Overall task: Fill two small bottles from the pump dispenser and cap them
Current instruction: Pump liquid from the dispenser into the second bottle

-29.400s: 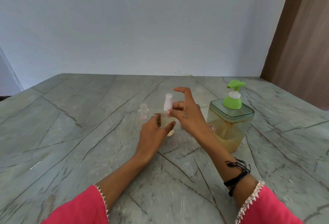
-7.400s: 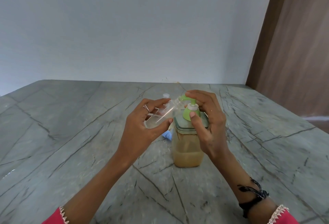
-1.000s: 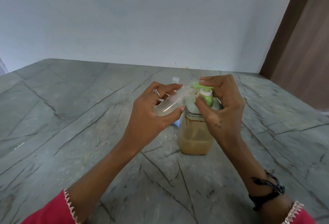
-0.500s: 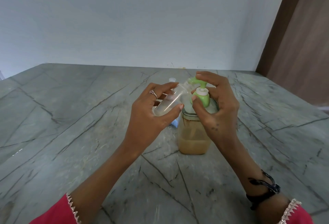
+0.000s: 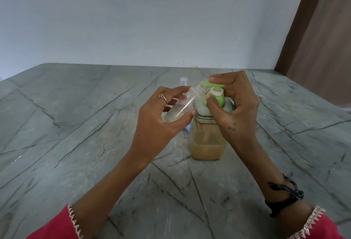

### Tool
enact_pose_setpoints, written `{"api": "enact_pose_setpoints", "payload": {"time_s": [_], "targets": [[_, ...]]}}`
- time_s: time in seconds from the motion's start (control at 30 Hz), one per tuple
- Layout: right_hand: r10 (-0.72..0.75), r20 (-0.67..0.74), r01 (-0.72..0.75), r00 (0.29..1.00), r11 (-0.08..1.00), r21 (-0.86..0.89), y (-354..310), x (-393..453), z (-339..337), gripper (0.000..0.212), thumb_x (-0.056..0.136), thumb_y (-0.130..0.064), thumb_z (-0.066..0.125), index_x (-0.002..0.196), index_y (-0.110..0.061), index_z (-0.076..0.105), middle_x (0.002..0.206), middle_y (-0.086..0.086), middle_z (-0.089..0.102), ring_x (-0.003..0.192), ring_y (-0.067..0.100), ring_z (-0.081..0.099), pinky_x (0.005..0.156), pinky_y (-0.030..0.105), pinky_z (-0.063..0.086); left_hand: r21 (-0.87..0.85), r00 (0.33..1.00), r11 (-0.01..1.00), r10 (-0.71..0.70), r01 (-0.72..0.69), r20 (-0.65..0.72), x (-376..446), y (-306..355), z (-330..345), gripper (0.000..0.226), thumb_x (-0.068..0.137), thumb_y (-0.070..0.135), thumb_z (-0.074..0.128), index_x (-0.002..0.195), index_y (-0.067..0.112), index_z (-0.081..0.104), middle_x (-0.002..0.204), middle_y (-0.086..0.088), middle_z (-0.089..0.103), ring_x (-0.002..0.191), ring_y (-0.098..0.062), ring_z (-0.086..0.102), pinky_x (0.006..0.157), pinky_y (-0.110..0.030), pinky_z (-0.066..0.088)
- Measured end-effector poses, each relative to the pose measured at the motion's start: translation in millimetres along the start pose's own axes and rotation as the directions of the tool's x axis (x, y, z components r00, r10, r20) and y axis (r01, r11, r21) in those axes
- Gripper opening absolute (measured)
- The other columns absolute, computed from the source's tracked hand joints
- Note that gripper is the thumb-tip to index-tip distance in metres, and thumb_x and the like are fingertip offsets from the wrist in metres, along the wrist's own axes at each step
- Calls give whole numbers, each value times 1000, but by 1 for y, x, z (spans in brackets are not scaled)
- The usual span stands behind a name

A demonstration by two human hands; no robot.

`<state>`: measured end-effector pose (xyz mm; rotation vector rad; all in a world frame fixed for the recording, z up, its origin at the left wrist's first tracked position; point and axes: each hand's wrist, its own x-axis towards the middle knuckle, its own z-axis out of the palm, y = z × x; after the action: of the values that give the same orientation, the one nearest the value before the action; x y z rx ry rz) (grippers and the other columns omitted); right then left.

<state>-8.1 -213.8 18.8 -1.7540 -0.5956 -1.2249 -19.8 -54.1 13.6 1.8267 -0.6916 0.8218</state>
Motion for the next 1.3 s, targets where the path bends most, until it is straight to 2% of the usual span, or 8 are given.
{"api": "enact_pose_setpoints", "payload": {"time_s": [0.27, 0.47, 0.63, 0.73, 0.83, 1.03, 1.23, 1.3], "targets": [[13, 36, -16, 999, 997, 73, 4, -6, 0, 33, 84, -11, 59, 114, 5, 61, 120, -9, 54, 113, -1, 54, 93, 20, 46, -16, 1000, 1000, 14, -14, -28, 0, 1, 2, 39, 77, 31, 64, 113, 20, 56, 99, 7, 60, 89, 6, 57, 72, -6, 44], [56, 10, -57, 998, 994, 89, 3, -5, 2, 27, 79, -6, 63, 106, -4, 60, 106, -14, 57, 99, -5, 58, 82, 14, 48, 8, 999, 1000, 28, -27, -26, -1, -1, 3, 39, 77, 31, 64, 114, 19, 56, 98, 1, 61, 88, 5, 57, 73, -7, 45], [60, -34, -57, 998, 996, 65, 1, -2, 2, 28, 74, 3, 66, 93, -16, 59, 91, 0, 63, 87, 1, 61, 73, 15, 50, 19, 999, 999, 36, -36, -18, -3, -2, 2, 39, 77, 31, 64, 113, 19, 56, 97, -2, 60, 86, 2, 57, 71, -7, 45], [62, -25, -59, 998, 994, 88, 1, -2, 2, 26, 74, 4, 65, 93, -14, 60, 92, -3, 63, 88, 3, 62, 74, 18, 51, 14, 999, 999, 37, -36, -22, -2, -2, 2, 40, 77, 30, 65, 113, 16, 58, 97, -3, 61, 86, 0, 58, 72, -7, 45], [40, 20, -42, 999, 996, 78, 3, -4, 2, 26, 77, 4, 64, 103, 3, 62, 105, -13, 56, 99, -8, 57, 81, 10, 46, 17, 999, 999, 37, -37, -28, -3, -1, 3, 40, 77, 31, 64, 113, 17, 57, 98, -1, 61, 88, 2, 57, 73, -7, 45], [3, 63, -8, 998, 997, 83, 7, -8, 0, 32, 84, -6, 62, 114, 5, 58, 119, -7, 52, 113, -2, 52, 92, 16, 45, 29, 999, 999, 37, -36, -34, -1, -1, 2, 40, 77, 32, 63, 114, 19, 56, 99, 0, 61, 89, 4, 57, 74, -7, 45], [11, 26, -14, 1000, 995, 102, 5, -5, 1, 33, 77, 2, 65, 107, -10, 56, 106, -2, 56, 101, 3, 57, 82, 21, 50, 44, 999, 998, 38, -37, -23, 0, -1, 2, 43, 77, 32, 64, 115, 13, 59, 100, -2, 62, 89, -2, 58, 74, -8, 46], [14, 5, -15, 1000, 996, 88, 3, -4, 2, 31, 76, 5, 65, 102, -11, 57, 100, -8, 56, 95, -5, 56, 80, 16, 48, 54, 999, 998, 40, -39, -17, -1, -1, 2, 43, 77, 33, 64, 115, 13, 59, 100, -3, 62, 88, -2, 58, 74, -8, 46]]}}
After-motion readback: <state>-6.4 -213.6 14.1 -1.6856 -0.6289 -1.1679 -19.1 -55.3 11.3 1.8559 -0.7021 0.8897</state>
